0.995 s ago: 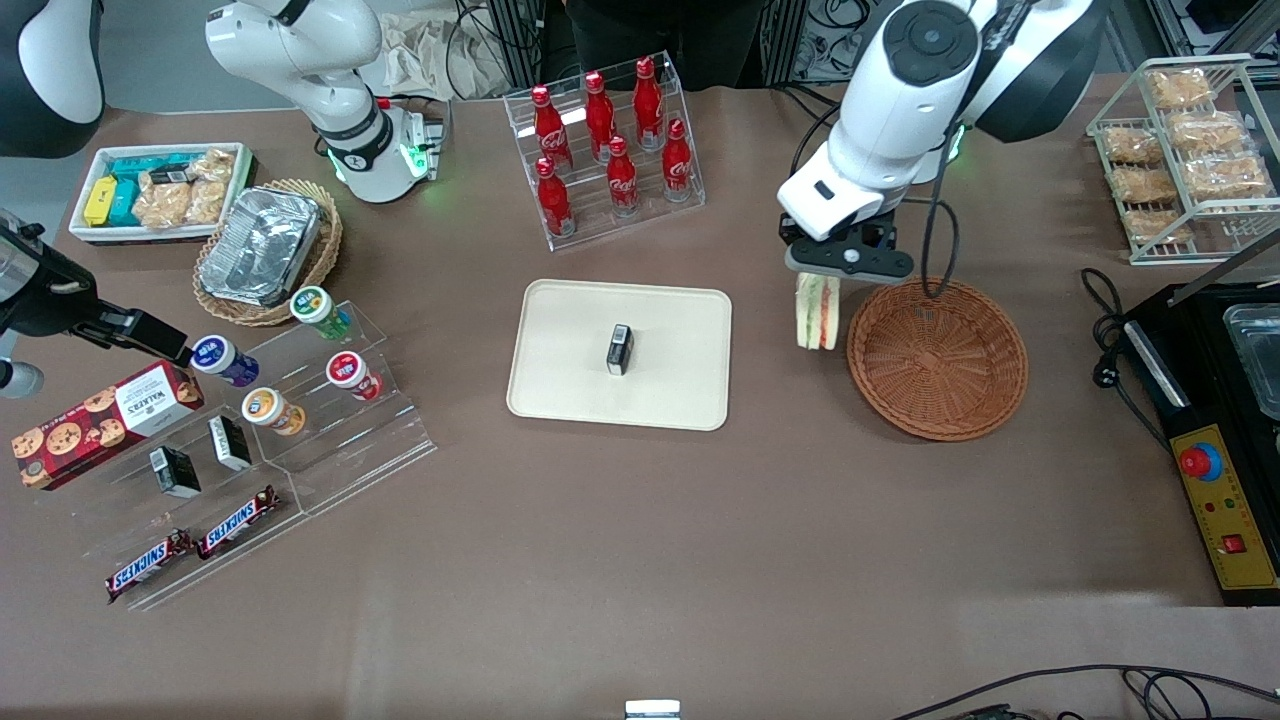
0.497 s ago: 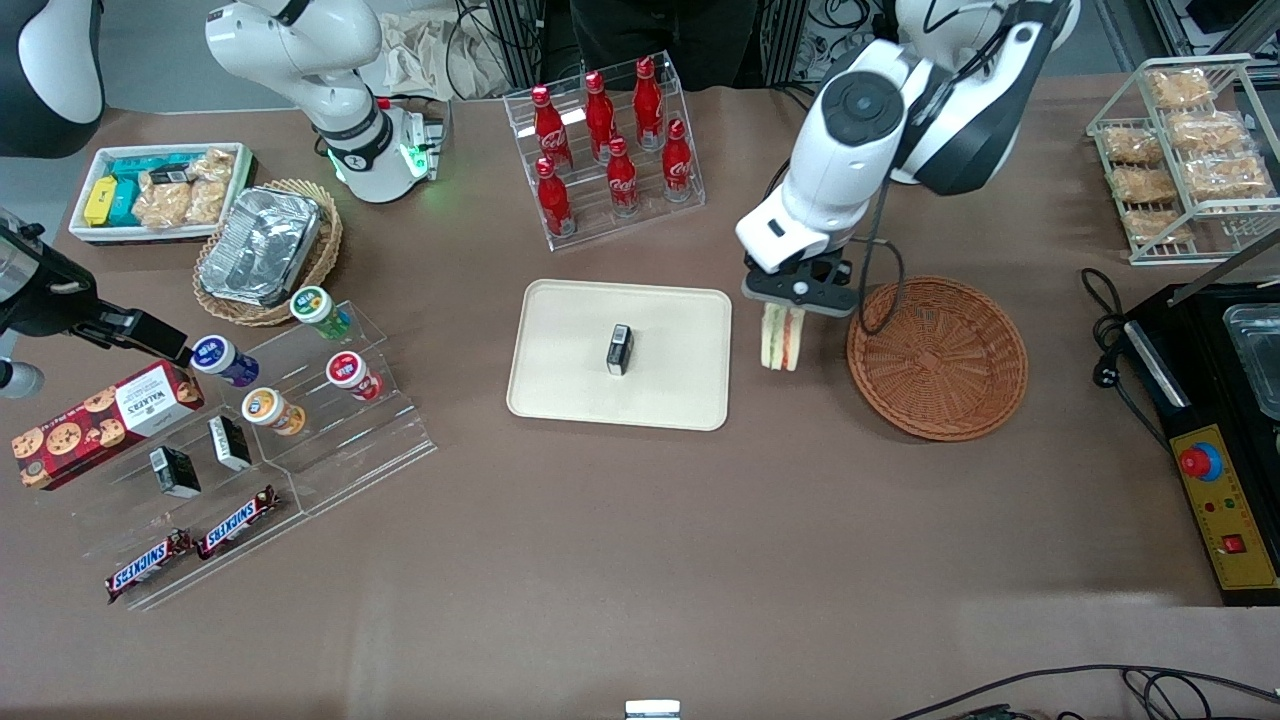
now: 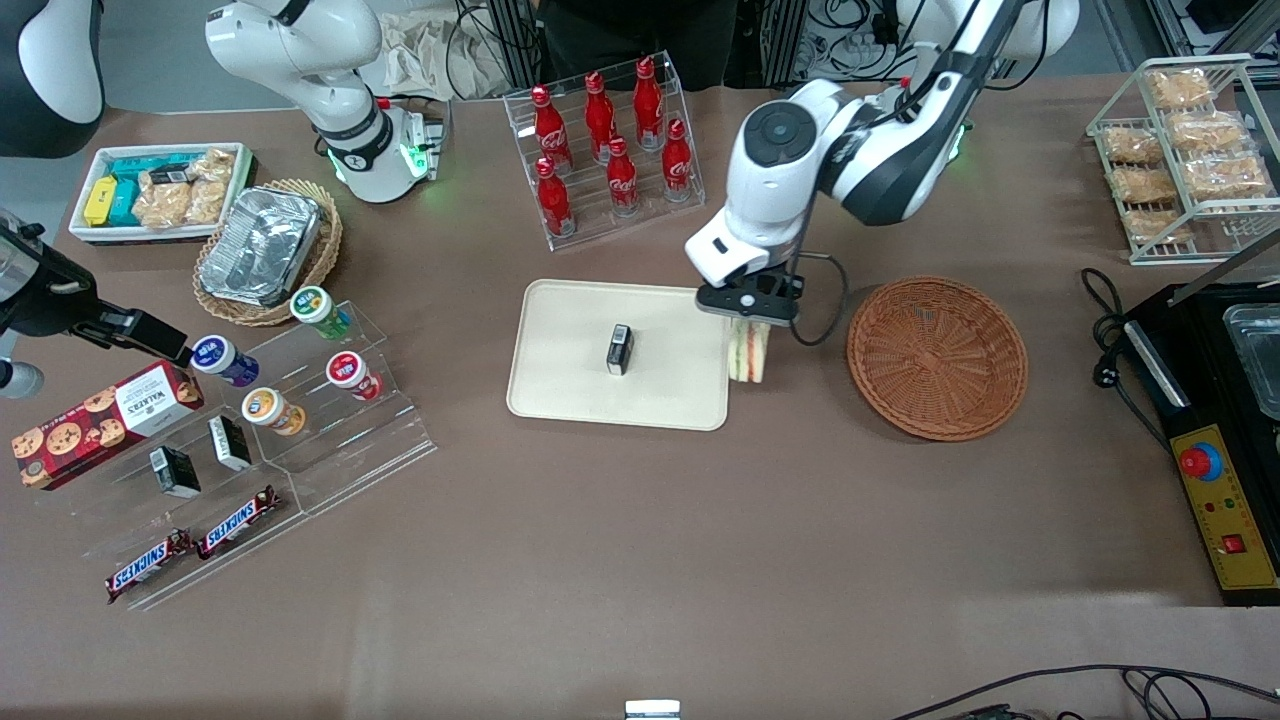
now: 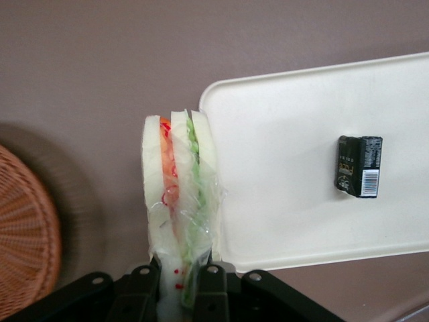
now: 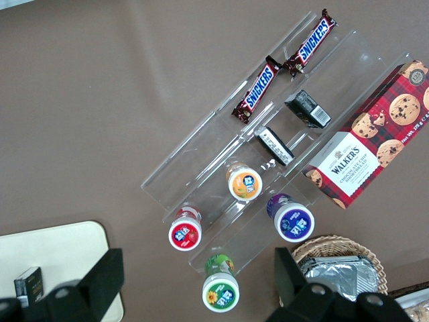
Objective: Place sandwich from basket to tray
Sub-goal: 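Carry the sandwich over the white tray beside the black box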
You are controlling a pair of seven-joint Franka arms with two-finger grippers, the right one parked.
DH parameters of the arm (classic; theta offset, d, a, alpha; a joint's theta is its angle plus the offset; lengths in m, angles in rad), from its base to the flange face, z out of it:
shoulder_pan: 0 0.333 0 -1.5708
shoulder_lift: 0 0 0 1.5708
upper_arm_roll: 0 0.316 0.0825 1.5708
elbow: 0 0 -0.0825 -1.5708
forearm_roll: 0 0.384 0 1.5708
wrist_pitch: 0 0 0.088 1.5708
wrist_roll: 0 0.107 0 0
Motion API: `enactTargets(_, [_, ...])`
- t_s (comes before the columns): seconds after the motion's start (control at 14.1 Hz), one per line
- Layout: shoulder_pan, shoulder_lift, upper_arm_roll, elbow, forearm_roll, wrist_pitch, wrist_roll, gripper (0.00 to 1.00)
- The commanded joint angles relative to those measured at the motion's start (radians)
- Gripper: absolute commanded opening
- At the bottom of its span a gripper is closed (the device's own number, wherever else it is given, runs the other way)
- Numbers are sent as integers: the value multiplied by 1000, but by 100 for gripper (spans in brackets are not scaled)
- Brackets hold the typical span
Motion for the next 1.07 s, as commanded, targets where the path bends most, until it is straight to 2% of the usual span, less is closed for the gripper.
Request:
enactTargets(0.0, [-17,57,7,20,25,46,-41,0])
enactTargets(0.36, [-57,148,9,24,28,198,-85,0])
enactTargets(0.71, [-77,212,12,24,51,263,-139,0])
enactTargets(0.99, [-79,250,12,23,146,281,-216,0])
